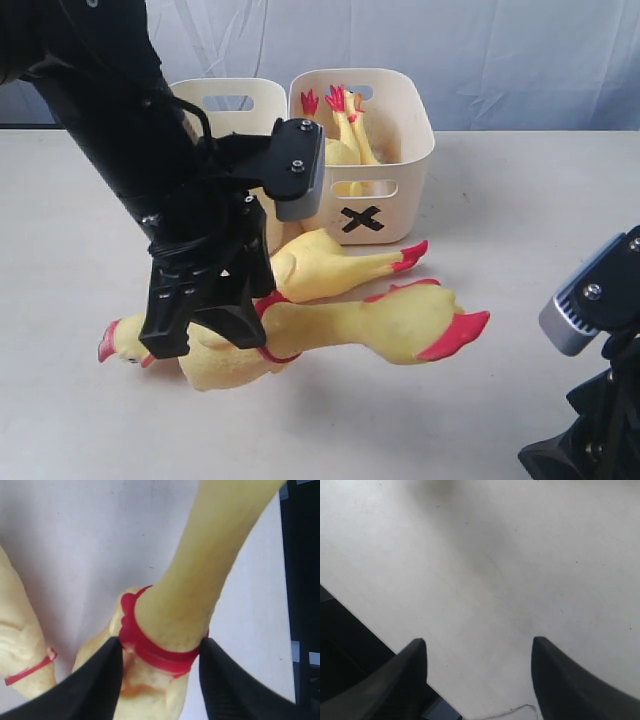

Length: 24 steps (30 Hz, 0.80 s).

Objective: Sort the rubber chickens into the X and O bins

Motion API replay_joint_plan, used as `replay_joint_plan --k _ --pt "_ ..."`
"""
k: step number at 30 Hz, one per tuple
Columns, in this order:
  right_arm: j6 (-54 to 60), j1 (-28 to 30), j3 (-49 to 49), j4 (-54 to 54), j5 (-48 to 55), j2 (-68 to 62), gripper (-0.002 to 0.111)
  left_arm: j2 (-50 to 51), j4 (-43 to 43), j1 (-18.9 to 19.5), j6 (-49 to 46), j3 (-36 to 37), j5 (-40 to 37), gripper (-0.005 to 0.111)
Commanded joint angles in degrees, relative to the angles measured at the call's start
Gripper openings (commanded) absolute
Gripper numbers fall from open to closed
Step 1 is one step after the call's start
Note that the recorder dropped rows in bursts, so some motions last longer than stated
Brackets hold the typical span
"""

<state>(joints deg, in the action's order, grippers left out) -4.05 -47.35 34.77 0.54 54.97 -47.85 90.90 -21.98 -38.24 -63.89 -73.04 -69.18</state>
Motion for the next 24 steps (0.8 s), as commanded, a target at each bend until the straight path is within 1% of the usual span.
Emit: replay_joint_plan --k 1,5,11,18,24 --pt "-0.01 -0.08 -0.18 0.04 -0.39 0.43 0.058 -0.86 -1.51 -0.25 0.33 -0.55 -0.78 0.0" --pt "-0.01 -0.08 -0.18 0.04 -0.39 0.43 0.058 -0.86 -5.48 -0.25 0.33 -0.68 -0.78 0.0" --pt "-0.01 -0.08 -0.18 0.04 -0.39 0.43 0.058 -0.96 -4.56 -0.25 0.5 -2.06 -0.78 0.0" --pt "-0.01 -0.08 -0.18 0.04 -0.39 0.43 0.058 -0.96 -5.47 -0.25 0.89 -5.72 -0.78 0.0" --pt "-0.01 -0.08 -0.18 0.04 -0.39 0.43 0.058 -2.23 -3.7 -0.25 4.15 -7.1 -0.78 0.0"
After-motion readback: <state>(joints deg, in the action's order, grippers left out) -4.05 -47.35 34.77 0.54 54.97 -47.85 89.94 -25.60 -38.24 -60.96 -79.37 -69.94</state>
